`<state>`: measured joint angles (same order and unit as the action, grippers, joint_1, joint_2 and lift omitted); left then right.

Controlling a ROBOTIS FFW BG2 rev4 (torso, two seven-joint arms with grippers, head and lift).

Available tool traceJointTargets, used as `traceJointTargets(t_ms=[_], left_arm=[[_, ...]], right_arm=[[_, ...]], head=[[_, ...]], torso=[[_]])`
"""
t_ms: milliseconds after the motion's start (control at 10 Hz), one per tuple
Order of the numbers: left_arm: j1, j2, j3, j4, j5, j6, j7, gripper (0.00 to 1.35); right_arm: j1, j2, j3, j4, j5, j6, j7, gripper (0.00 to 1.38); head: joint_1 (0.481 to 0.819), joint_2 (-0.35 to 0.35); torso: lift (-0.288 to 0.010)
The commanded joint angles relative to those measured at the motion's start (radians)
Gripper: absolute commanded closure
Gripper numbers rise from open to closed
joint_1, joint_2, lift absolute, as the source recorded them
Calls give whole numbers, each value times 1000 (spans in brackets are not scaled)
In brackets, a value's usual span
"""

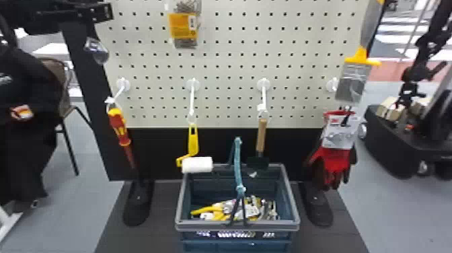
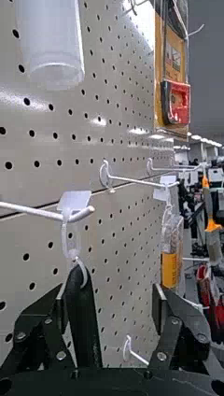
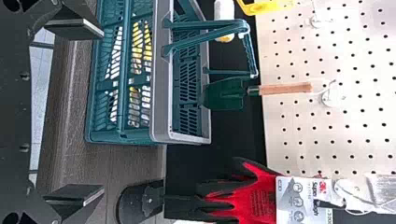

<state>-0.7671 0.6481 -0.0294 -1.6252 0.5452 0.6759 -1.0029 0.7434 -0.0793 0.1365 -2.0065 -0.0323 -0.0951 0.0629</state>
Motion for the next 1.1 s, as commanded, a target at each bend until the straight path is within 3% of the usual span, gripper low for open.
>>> traceJointTargets(t_ms=[0,1000], left_arm=[[-3,1,3,-3,-28,-1,-6,1219],[12,1,-10,-3,-2,5,-2,1219]], right_arm=[[0,0,0,0,0,0,0,133],[2,0,0,2,0,0,0,133]], head=[[549,0],[549,0]], torso=[[-100],[-100]])
